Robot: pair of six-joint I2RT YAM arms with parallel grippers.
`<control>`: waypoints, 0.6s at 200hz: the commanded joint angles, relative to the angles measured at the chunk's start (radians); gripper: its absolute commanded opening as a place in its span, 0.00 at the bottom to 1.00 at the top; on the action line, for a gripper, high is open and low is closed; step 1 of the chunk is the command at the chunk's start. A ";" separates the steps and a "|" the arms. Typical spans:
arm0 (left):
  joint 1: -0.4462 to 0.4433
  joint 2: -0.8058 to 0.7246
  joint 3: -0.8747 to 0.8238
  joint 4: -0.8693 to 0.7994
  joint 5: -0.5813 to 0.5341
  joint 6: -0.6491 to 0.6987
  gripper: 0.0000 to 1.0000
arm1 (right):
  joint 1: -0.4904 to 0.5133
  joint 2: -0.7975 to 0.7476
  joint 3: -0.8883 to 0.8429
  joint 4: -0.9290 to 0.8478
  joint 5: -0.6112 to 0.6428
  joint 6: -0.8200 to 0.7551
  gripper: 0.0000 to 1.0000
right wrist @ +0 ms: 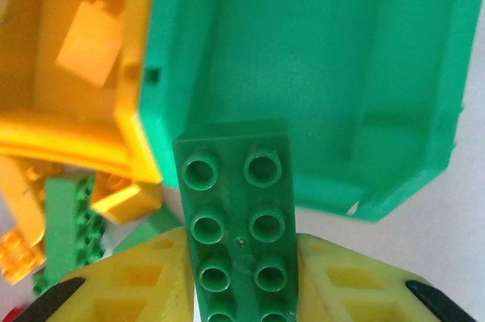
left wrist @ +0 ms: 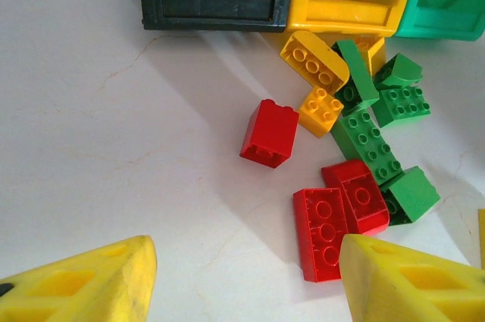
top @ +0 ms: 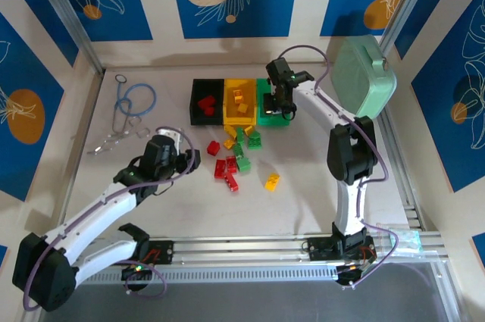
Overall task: Sort the legos into containers by color
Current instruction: Place the lego in the container.
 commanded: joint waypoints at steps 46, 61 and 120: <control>-0.014 -0.065 -0.047 -0.042 0.039 -0.030 0.65 | -0.036 0.176 0.289 -0.134 0.056 -0.041 0.39; -0.020 -0.057 -0.044 -0.040 0.042 -0.029 0.65 | -0.036 0.203 0.335 -0.144 0.070 -0.049 0.47; -0.036 -0.016 -0.015 -0.027 0.078 -0.004 0.65 | 0.005 0.113 0.257 -0.106 0.067 -0.072 0.70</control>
